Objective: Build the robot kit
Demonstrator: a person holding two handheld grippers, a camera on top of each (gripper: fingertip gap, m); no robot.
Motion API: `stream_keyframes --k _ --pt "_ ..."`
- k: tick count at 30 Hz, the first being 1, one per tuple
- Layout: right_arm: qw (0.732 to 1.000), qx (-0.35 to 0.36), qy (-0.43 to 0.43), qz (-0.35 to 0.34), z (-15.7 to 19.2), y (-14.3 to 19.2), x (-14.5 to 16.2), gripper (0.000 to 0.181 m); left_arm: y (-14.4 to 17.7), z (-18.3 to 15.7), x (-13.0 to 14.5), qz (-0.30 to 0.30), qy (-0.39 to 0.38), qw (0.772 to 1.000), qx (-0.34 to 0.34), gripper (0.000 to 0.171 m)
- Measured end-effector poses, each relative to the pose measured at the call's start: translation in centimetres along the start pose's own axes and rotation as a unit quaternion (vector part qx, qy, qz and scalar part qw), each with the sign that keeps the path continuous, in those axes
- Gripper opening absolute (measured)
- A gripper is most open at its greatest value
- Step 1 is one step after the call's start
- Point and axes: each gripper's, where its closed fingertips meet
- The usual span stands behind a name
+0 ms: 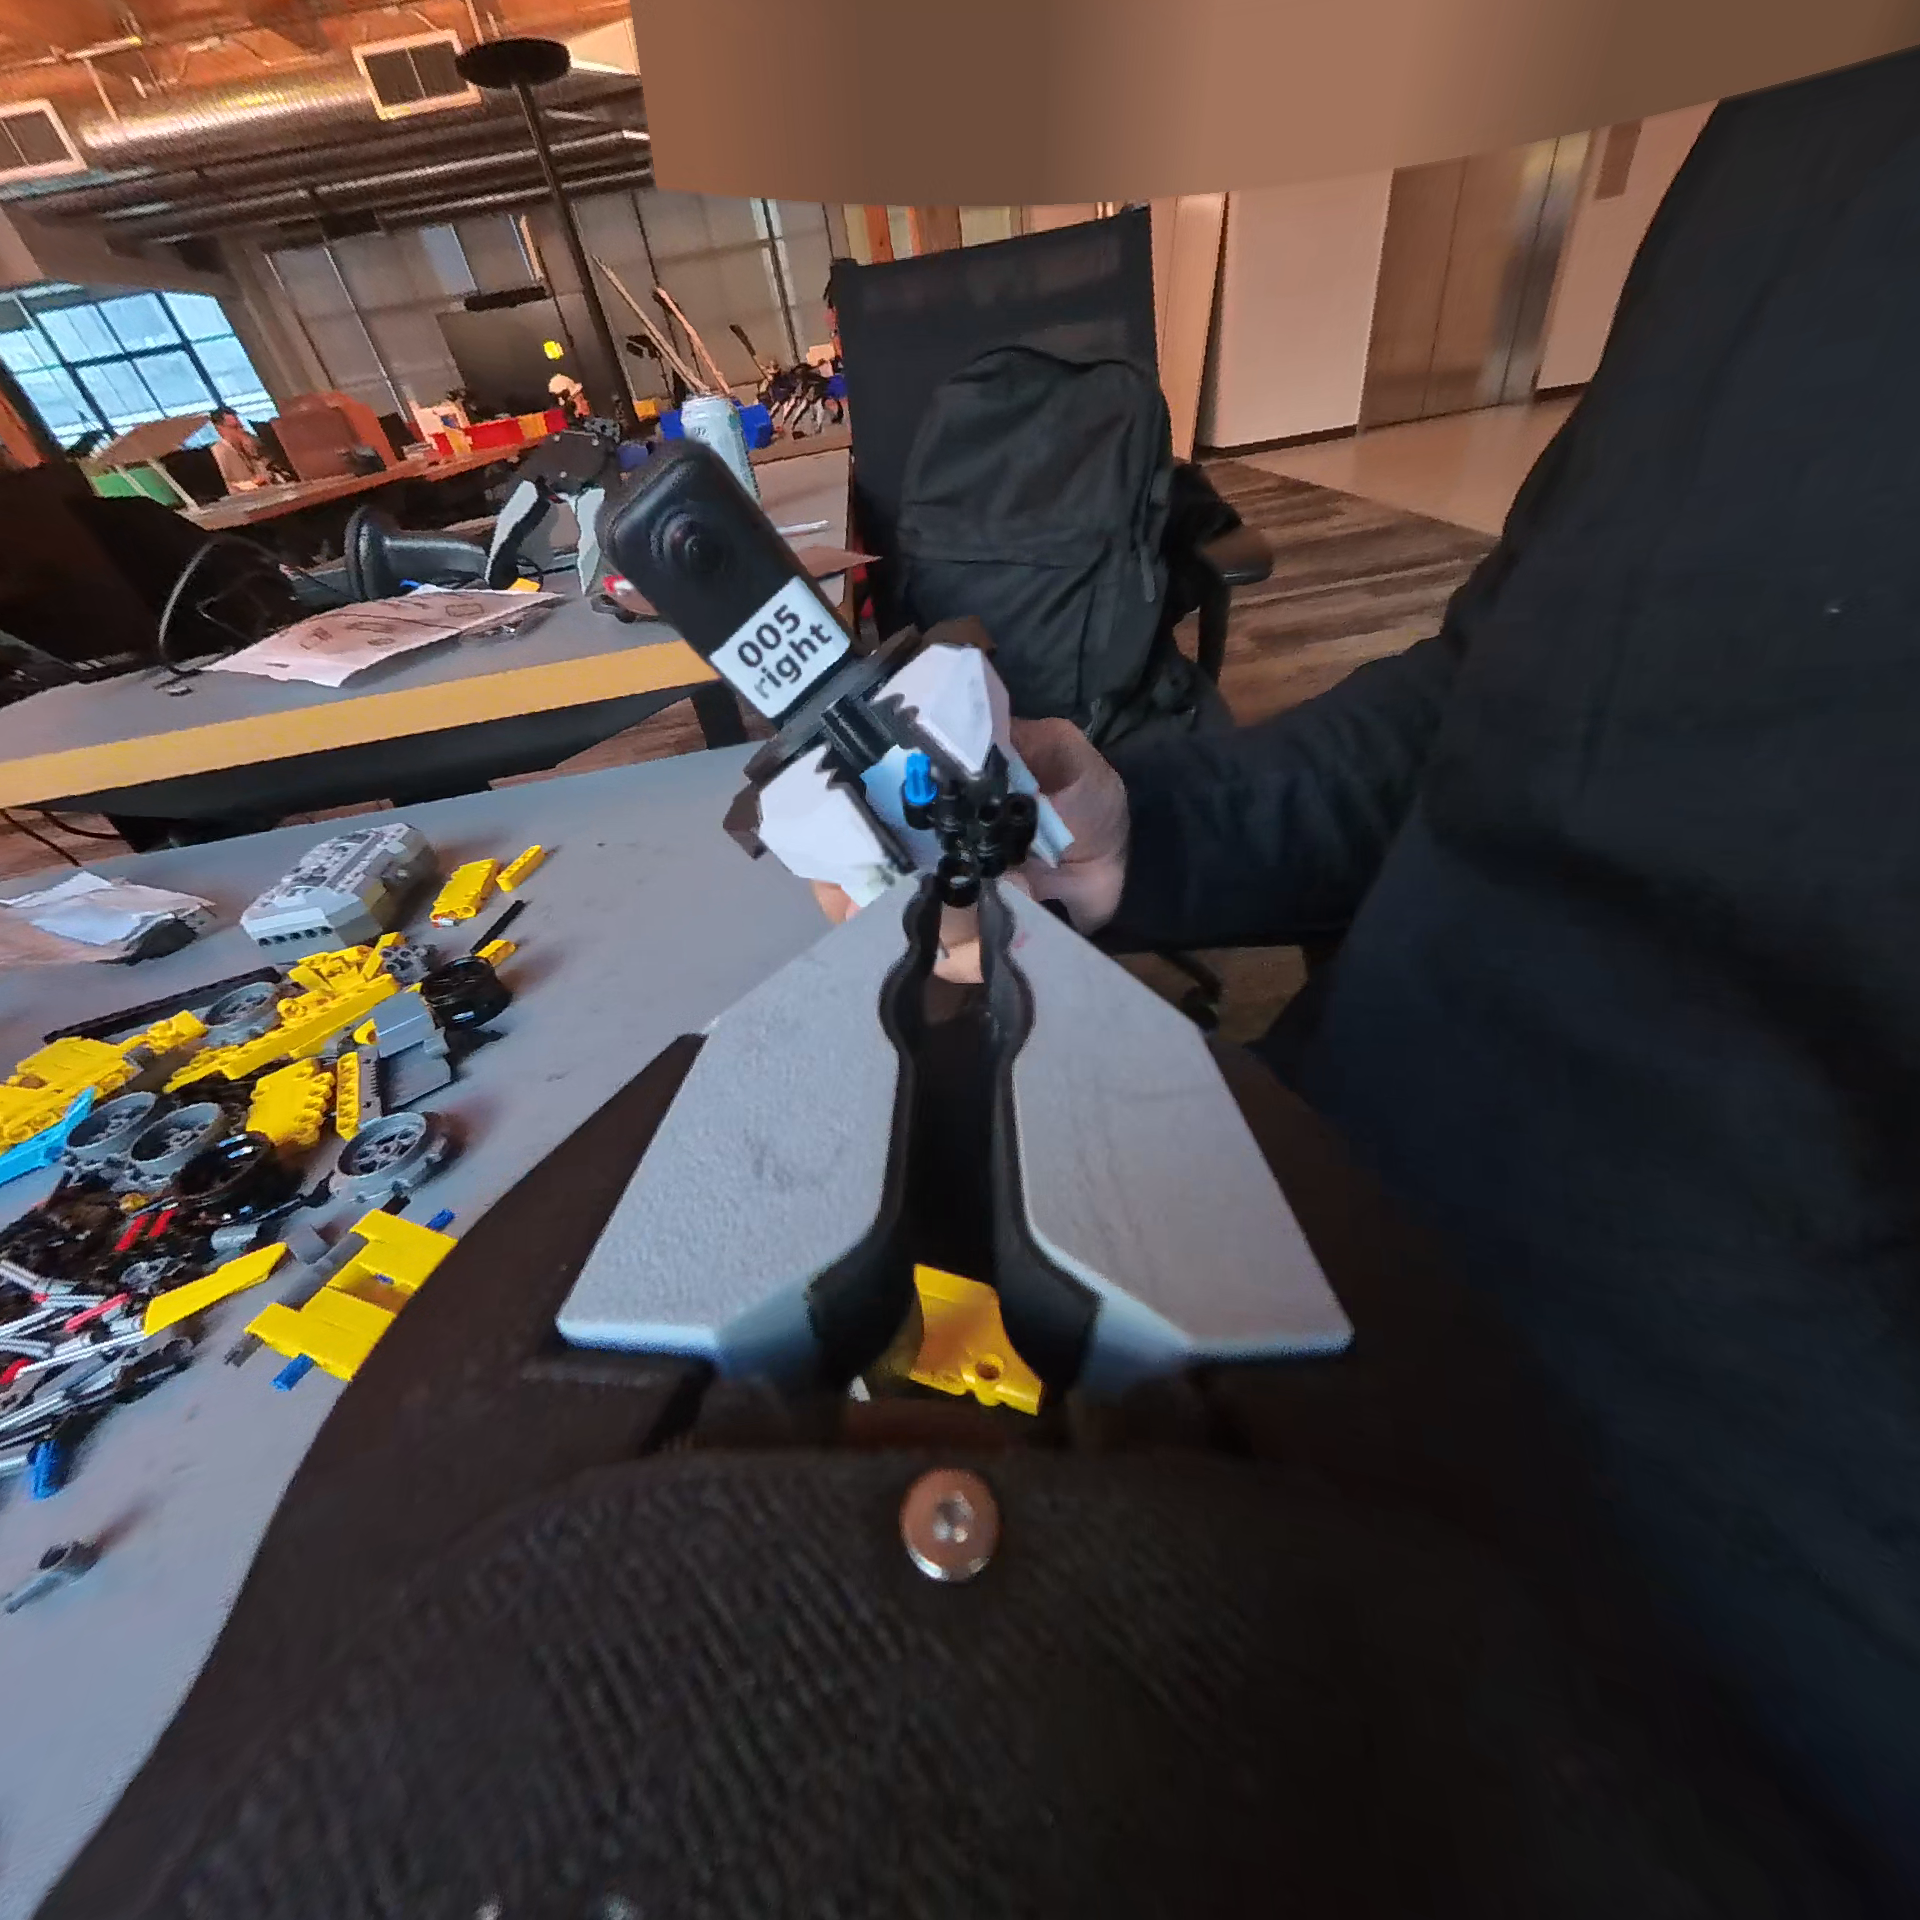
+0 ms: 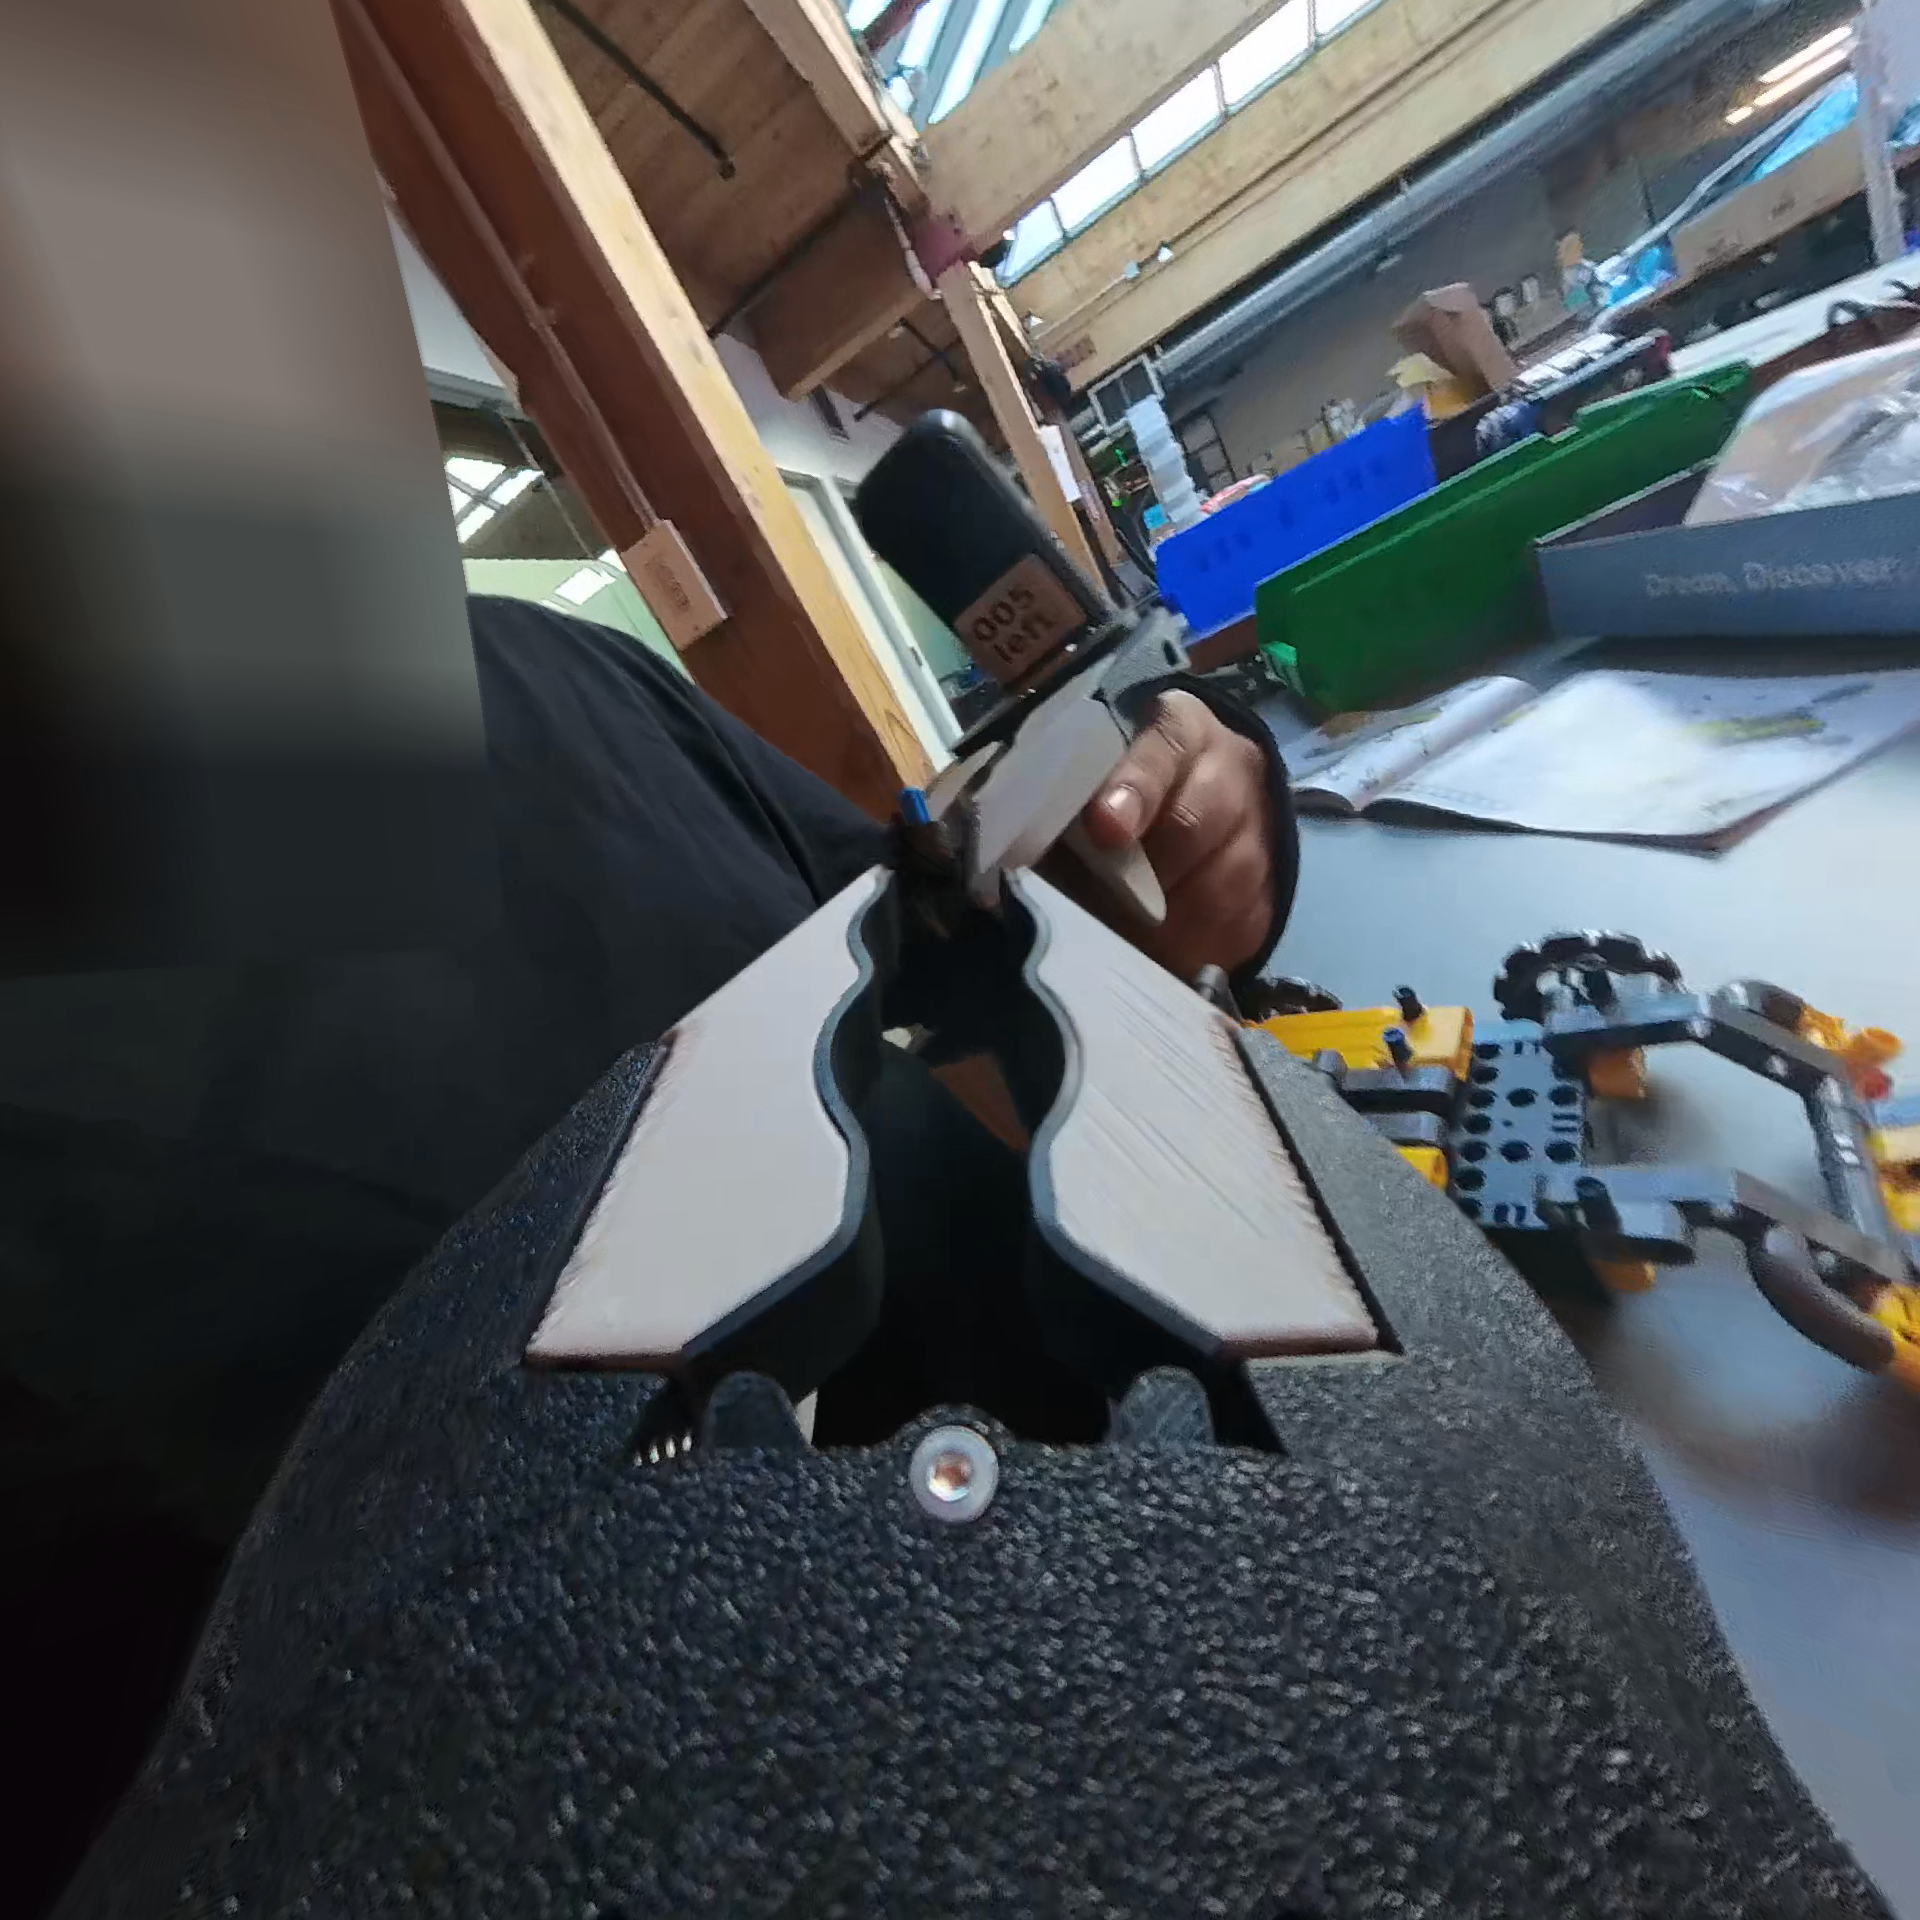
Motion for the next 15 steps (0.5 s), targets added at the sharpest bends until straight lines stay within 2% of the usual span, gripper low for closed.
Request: stream_keyframes --k 8,9,11,13,15 --pt "1.0 0.014 0.01 0.002 0.3 -0.5 -0.1 0.009 -0.2 0.3 0.4 0.016 0.025 0.999 -0.011 0.004" --pt "1.0 0.022 0.012 0.0 0.2 -0.5 -0.3 0.009 -0.1 0.3 0.5 0.024 0.027 0.999 -0.009 0.011" --pt "0.999 0.049 0.02 -0.01 -0.1 0.1 -0.7 0.007 0.3 0.3 0.8 0.057 0.011 0.998 -0.015 0.042" --pt "0.994 0.102 0.031 -0.019 -1.1 1.5 -1.1 0.007 1.5 0.7 1.2 0.104 -0.015 0.994 -0.035 0.065" --pt "0.979 0.2 0.04 -0.005 -3.6 3.6 -0.6 0.007 2.9 1.0 2.0 0.154 -0.026 0.987 -0.042 0.071"
Point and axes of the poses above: each gripper's, where its closed fingertips meet, y back along the fingers, x out of its underside, z = x × y across the jaws, and after that the axes turned 9 degrees about -y, right-handed
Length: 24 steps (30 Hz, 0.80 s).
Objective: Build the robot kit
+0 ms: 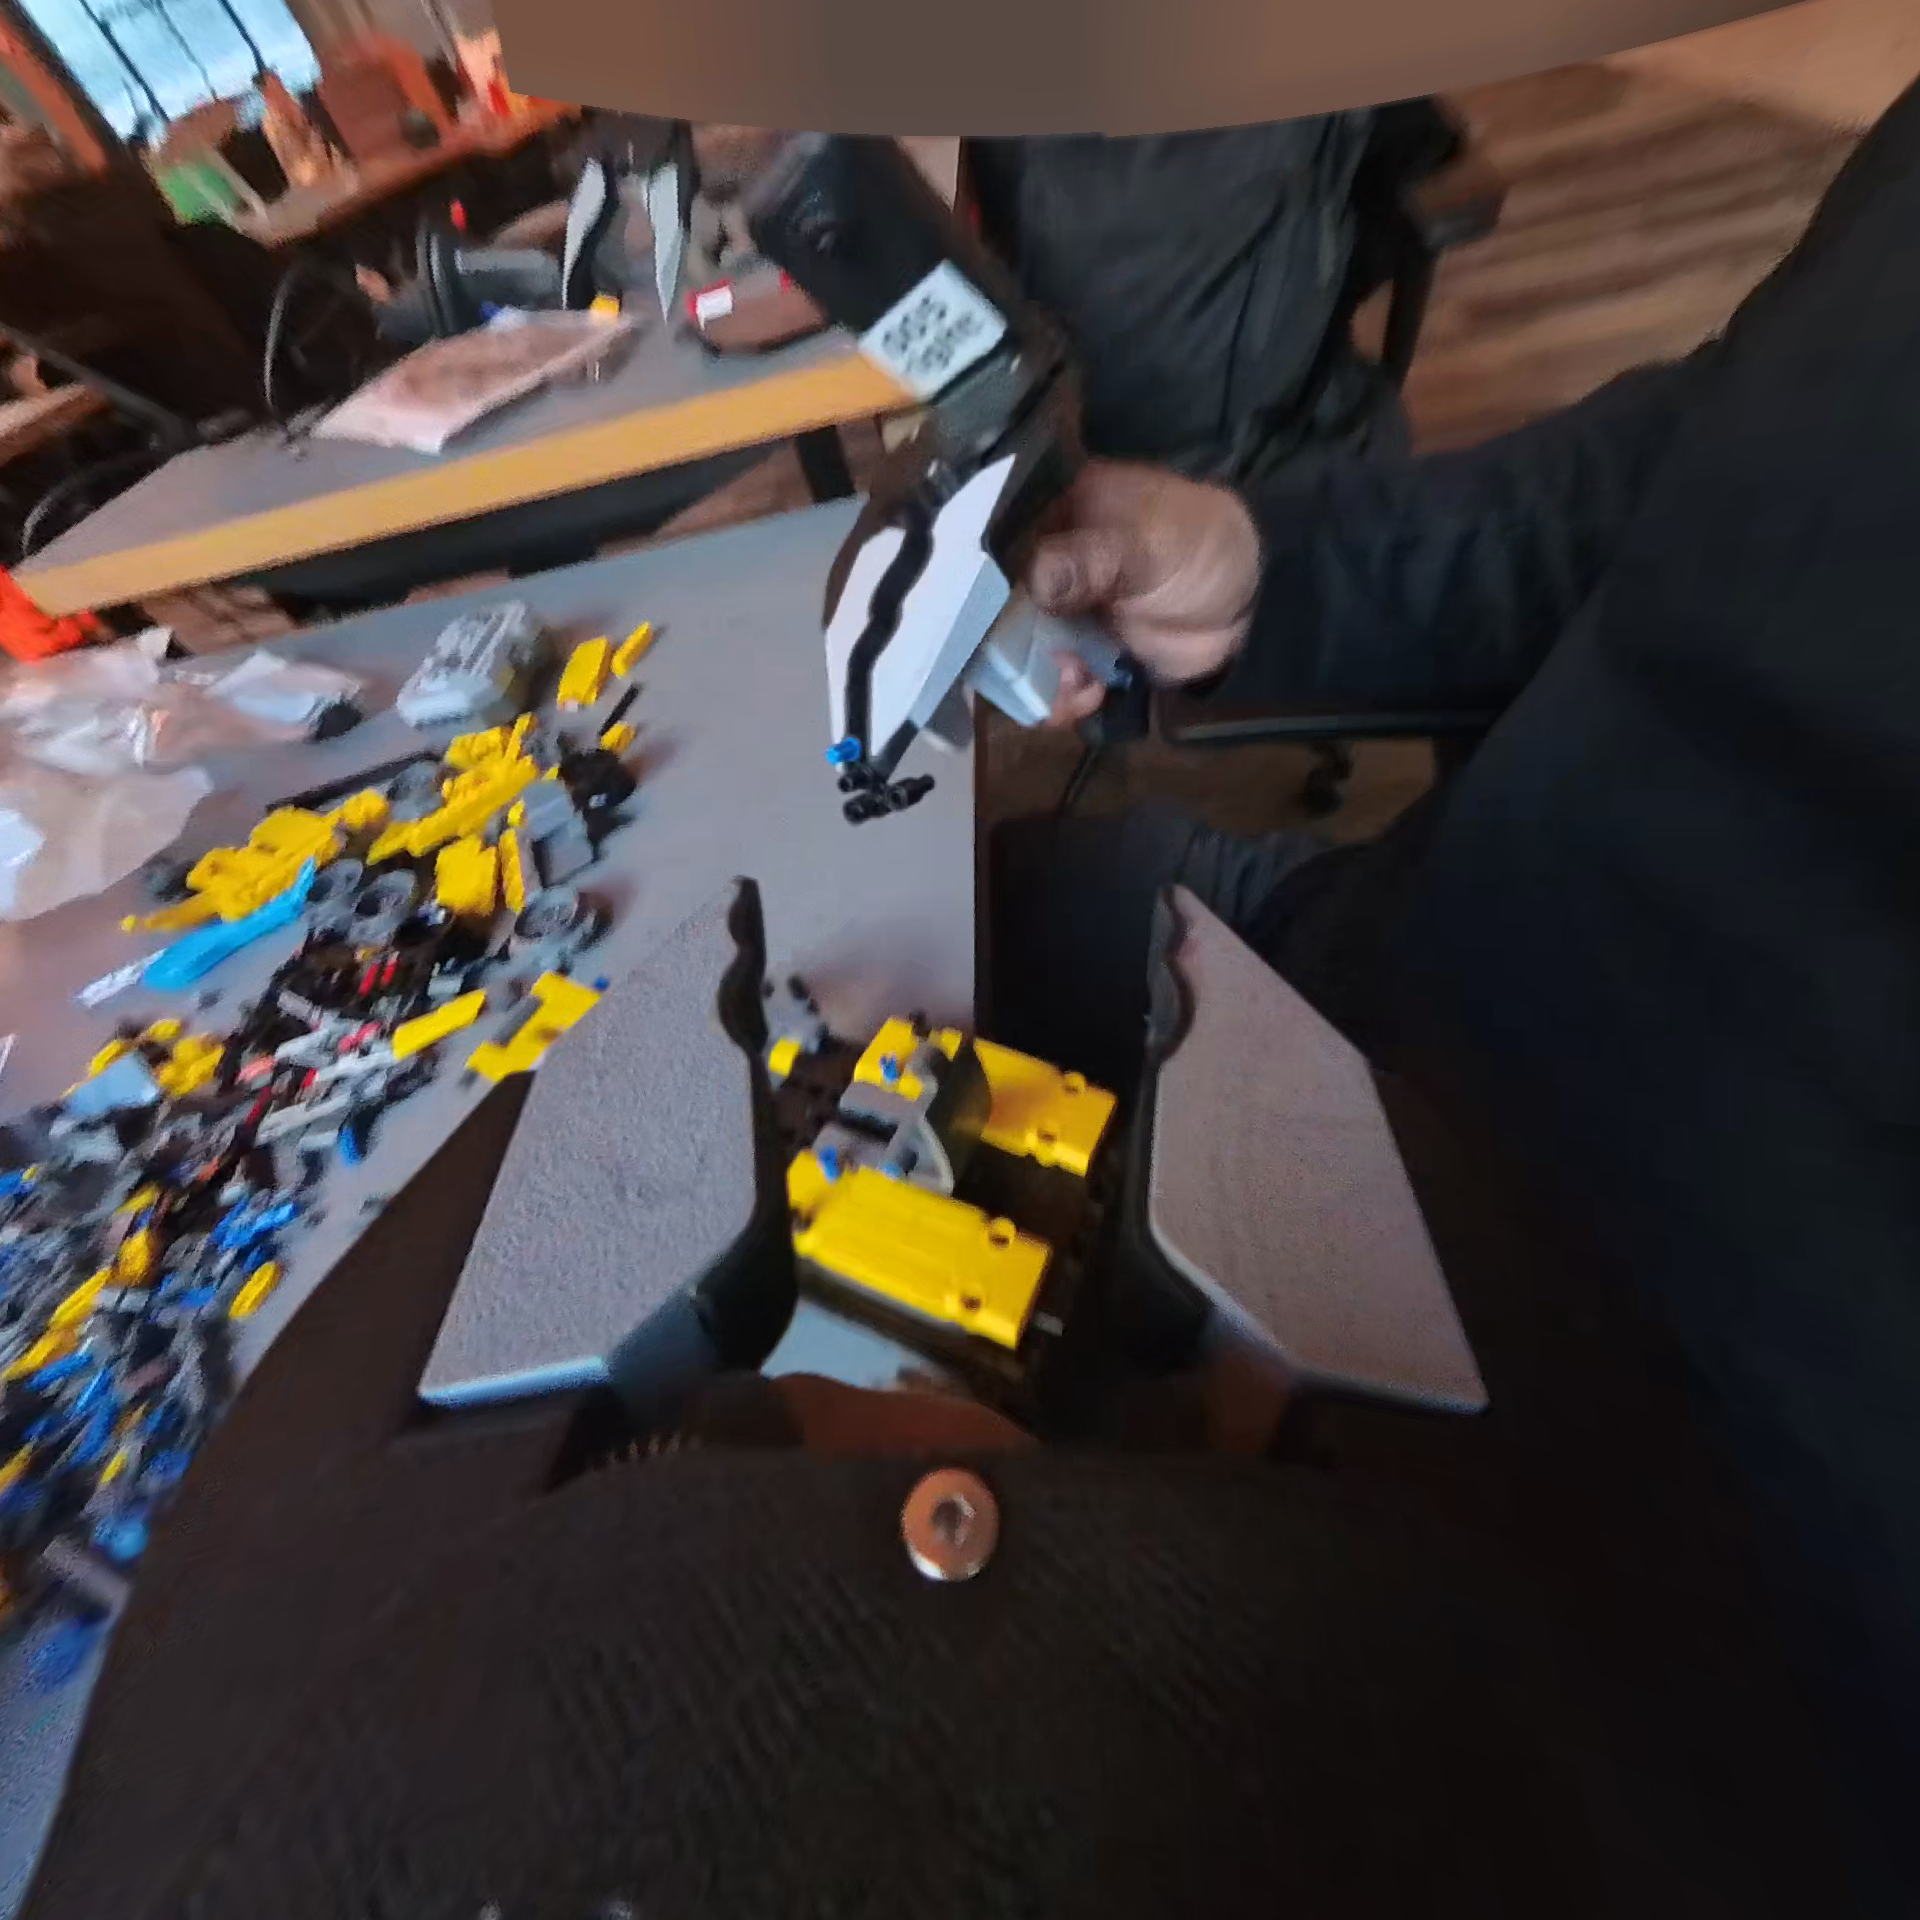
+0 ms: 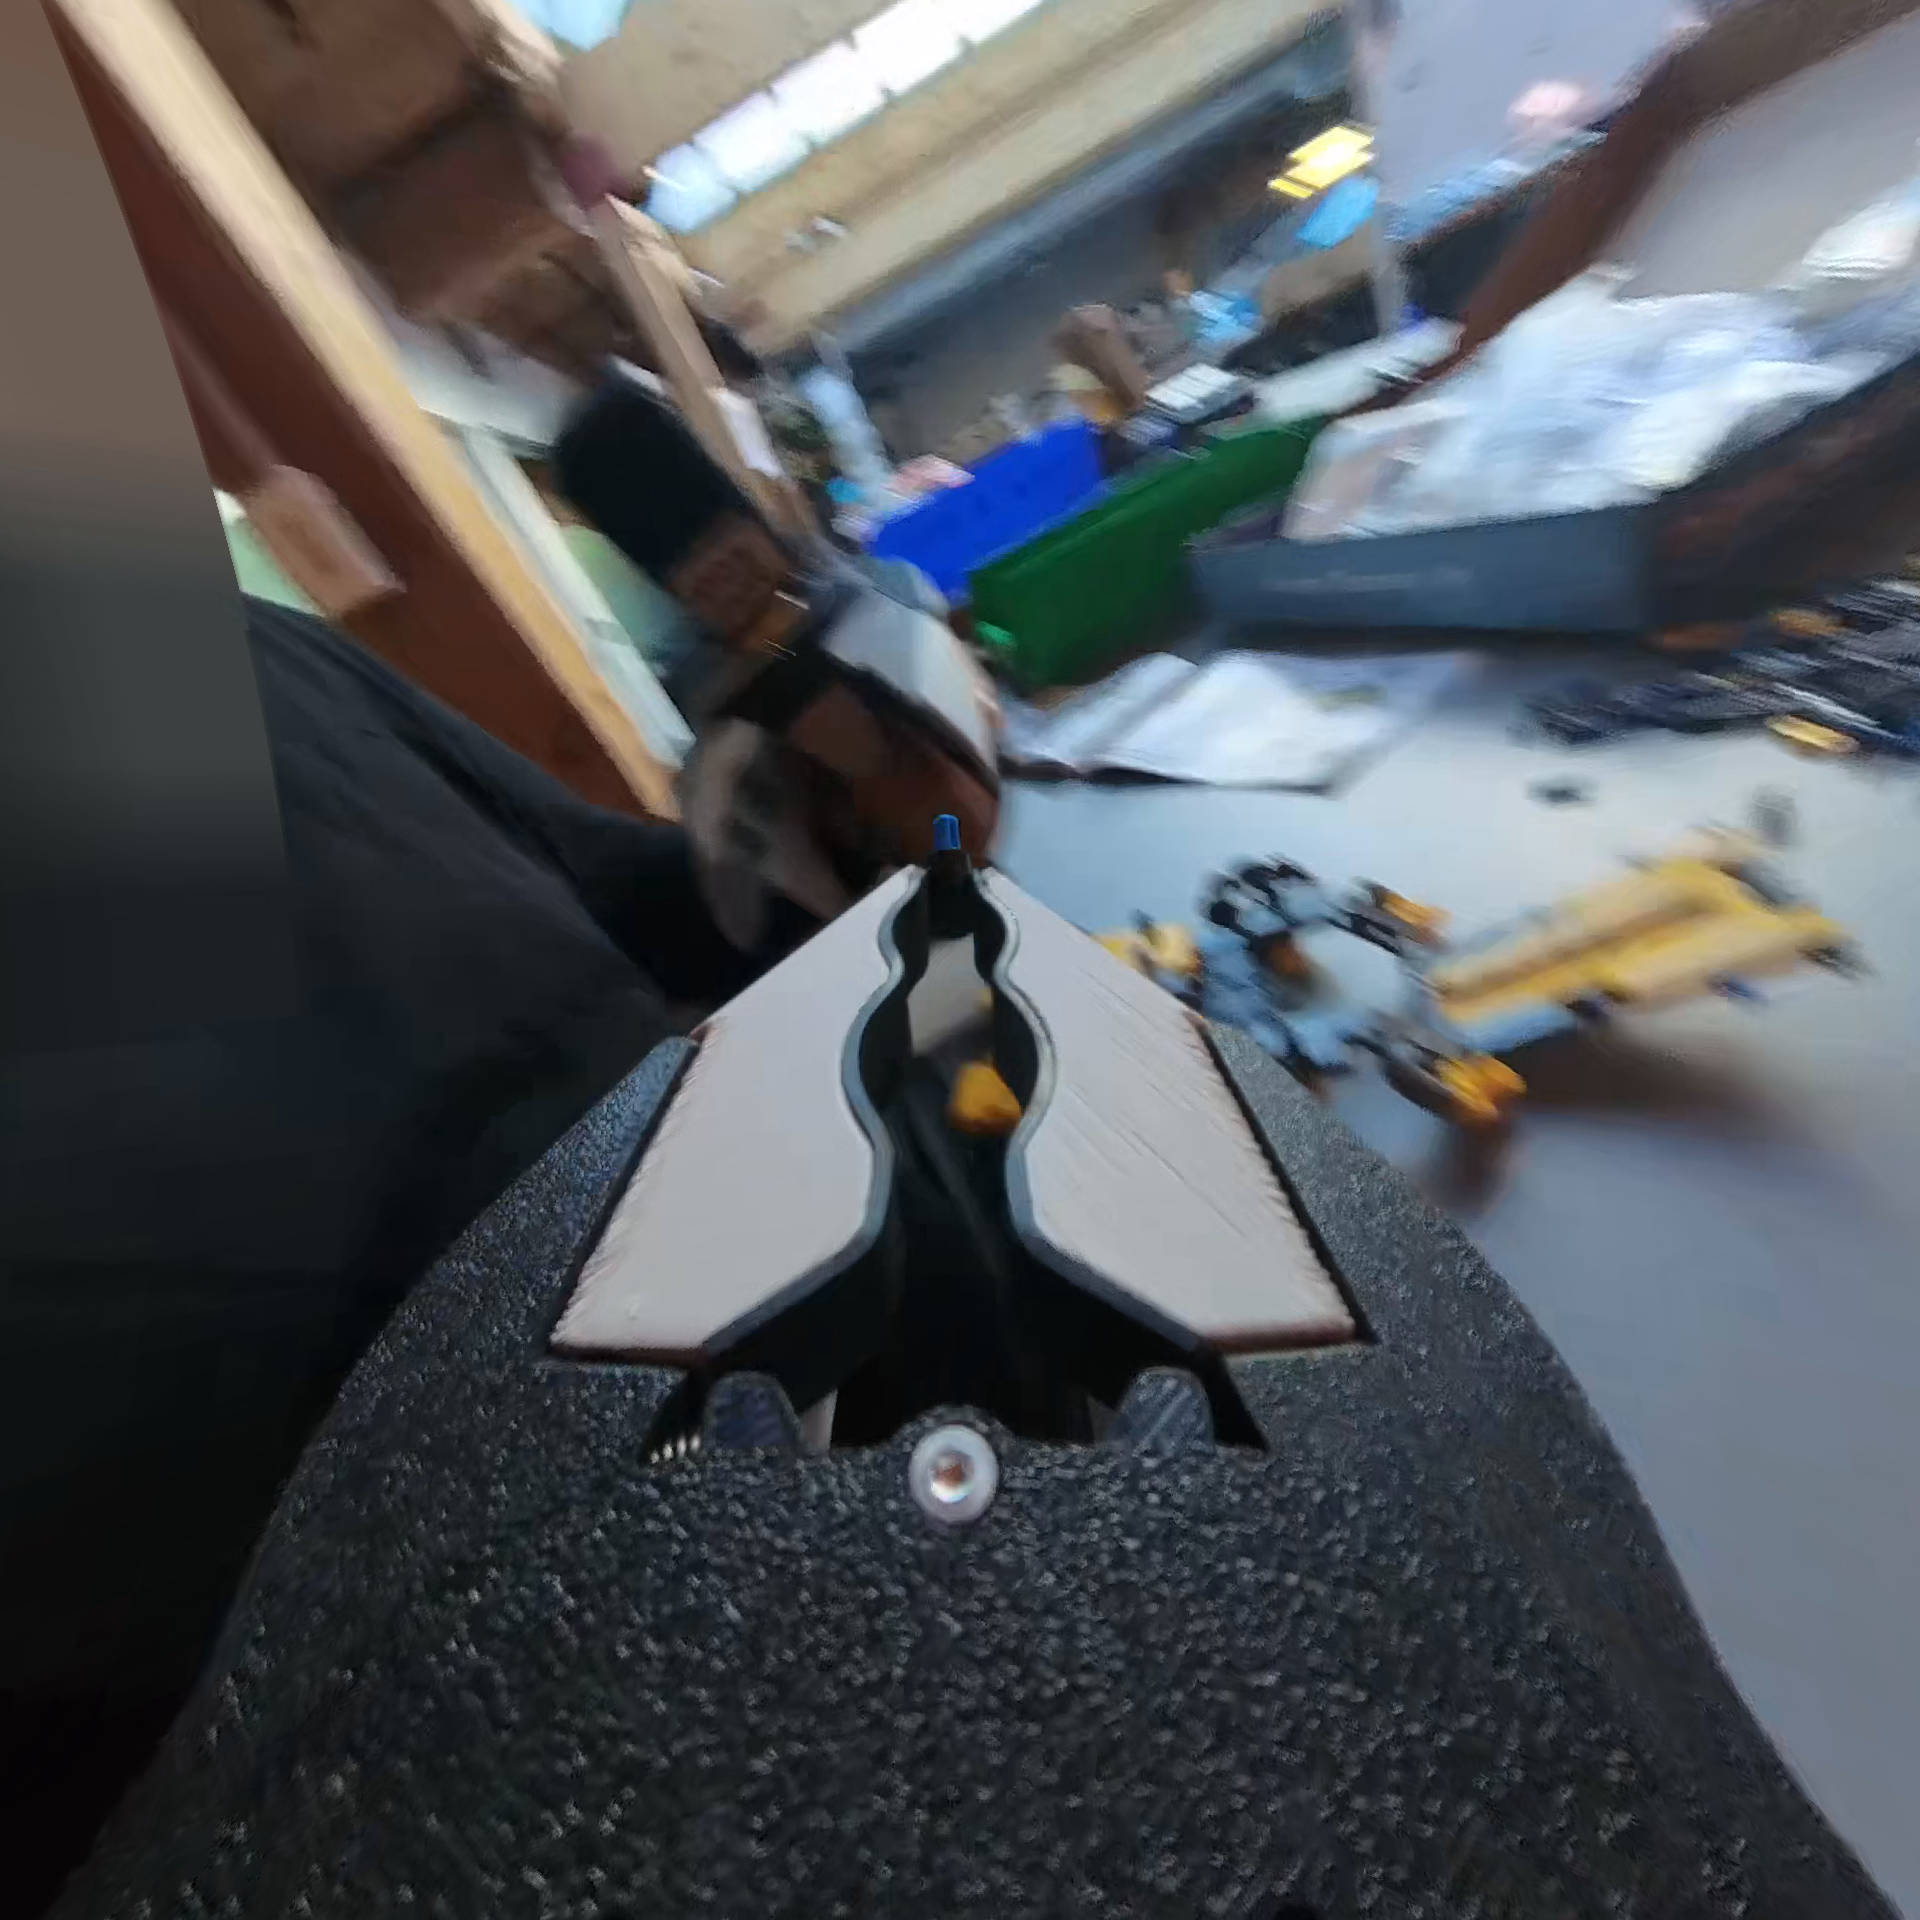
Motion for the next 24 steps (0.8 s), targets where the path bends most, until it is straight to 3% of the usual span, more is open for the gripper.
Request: stream_keyframes --k 3,7,18,24 --pt "0.988 0.145 0.024 0.048 -4.5 1.4 2.4 0.007 0.8 -0.2 2.0 0.074 0.009 0.997 0.018 0.079" --pt "0.975 0.208 0.032 0.076 -6.4 1.5 4.0 0.007 0.4 -0.2 4.9 0.169 -0.023 0.985 0.033 0.081" --pt "0.971 0.209 0.068 0.088 -6.7 0.3 5.4 0.007 -1.3 -0.2 9.2 0.316 -0.073 0.937 0.129 0.103" --pt "0.964 0.226 0.091 0.11 -7.3 -0.8 5.8 0.007 -1.9 -0.6 10.4 0.34 -0.119 0.917 0.173 0.109"
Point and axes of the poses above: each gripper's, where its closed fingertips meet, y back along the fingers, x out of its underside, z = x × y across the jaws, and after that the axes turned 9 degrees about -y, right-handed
